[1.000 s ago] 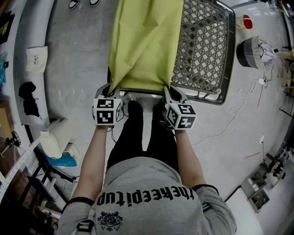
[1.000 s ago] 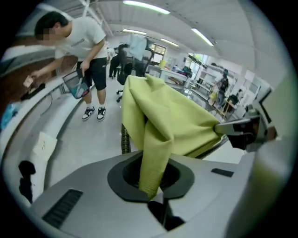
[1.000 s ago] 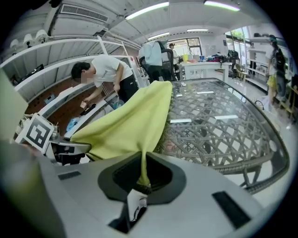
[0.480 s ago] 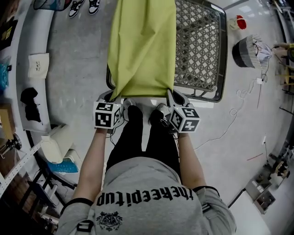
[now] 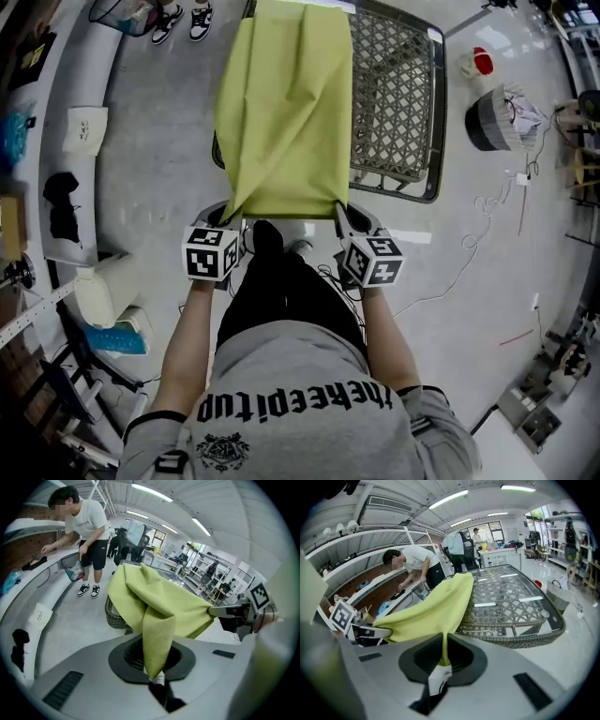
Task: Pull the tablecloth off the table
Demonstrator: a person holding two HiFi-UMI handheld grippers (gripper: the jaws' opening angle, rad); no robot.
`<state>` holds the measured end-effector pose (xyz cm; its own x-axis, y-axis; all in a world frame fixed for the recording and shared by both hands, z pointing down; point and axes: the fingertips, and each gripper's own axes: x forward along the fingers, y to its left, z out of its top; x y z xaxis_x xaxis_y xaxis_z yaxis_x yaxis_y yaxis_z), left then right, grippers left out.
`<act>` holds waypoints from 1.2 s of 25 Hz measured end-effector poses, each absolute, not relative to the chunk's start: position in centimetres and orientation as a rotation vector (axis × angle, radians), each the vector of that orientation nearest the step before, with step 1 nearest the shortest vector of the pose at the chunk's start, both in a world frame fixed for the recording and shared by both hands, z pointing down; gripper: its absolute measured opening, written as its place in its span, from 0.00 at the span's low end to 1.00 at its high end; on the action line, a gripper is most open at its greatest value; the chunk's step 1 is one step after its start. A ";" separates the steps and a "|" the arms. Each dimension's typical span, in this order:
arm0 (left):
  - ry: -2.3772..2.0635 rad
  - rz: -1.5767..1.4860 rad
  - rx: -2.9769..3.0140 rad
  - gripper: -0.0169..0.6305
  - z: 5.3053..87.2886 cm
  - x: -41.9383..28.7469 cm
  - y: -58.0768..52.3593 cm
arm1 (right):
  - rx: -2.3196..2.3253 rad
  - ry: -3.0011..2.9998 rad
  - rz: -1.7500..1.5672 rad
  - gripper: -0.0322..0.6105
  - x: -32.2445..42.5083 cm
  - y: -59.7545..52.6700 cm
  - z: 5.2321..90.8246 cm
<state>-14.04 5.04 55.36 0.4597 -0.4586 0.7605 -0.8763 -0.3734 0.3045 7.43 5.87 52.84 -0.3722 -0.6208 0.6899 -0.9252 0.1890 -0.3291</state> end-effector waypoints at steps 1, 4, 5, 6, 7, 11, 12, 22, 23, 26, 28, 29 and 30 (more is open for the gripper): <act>-1.114 0.741 2.003 0.06 54.9 -14.0 5.7 | 1.439 -2.076 1.017 0.10 7.4 6.6 52.5; -1.123 0.710 2.003 0.06 53.7 -13.8 7.7 | 1.407 -2.105 1.010 0.10 7.6 8.8 51.3; -1.125 0.702 2.006 0.06 53.3 -13.7 8.4 | 1.403 -2.114 1.012 0.10 7.7 9.5 51.0; -1.127 0.694 2.012 0.06 52.9 -13.5 8.9 | 1.401 -2.122 1.016 0.10 7.8 10.2 50.6; -1.130 0.684 2.017 0.06 52.3 -13.4 9.5 | 1.402 -2.131 1.019 0.10 8.0 10.8 50.3; -1.157 0.632 2.041 0.06 50.0 -12.8 10.7 | 1.400 -2.176 1.027 0.10 8.6 12.6 48.7; -1.164 0.625 2.050 0.06 49.5 -12.7 10.7 | 1.402 -2.189 1.025 0.10 8.7 12.8 48.4; -1.223 0.555 2.120 0.06 46.2 -12.4 8.1 | 1.441 -2.362 0.934 0.10 8.6 8.7 42.9; -1.227 0.542 2.125 0.06 45.9 -12.4 7.5 | 1.444 -2.373 0.918 0.10 8.6 8.1 42.4; -1.233 0.508 2.147 0.06 44.6 -12.5 5.7 | 1.454 -2.395 0.872 0.10 8.4 6.3 41.2; -1.231 0.485 2.166 0.06 43.8 -12.5 4.2 | 1.471 -2.405 0.845 0.10 8.4 5.0 40.4; -1.229 0.474 2.177 0.06 43.4 -12.5 3.4 | 1.481 -2.408 0.831 0.10 8.4 4.3 40.1; -1.228 0.465 2.190 0.06 43.0 -12.5 2.6 | 1.492 -2.409 0.815 0.10 8.4 3.6 39.8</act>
<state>-12.52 2.59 42.97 0.5158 -0.6544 0.5529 -0.8565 -0.4081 0.3160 8.41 3.61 39.76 -0.4737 -0.7663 0.4341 -0.8724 0.3411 -0.3500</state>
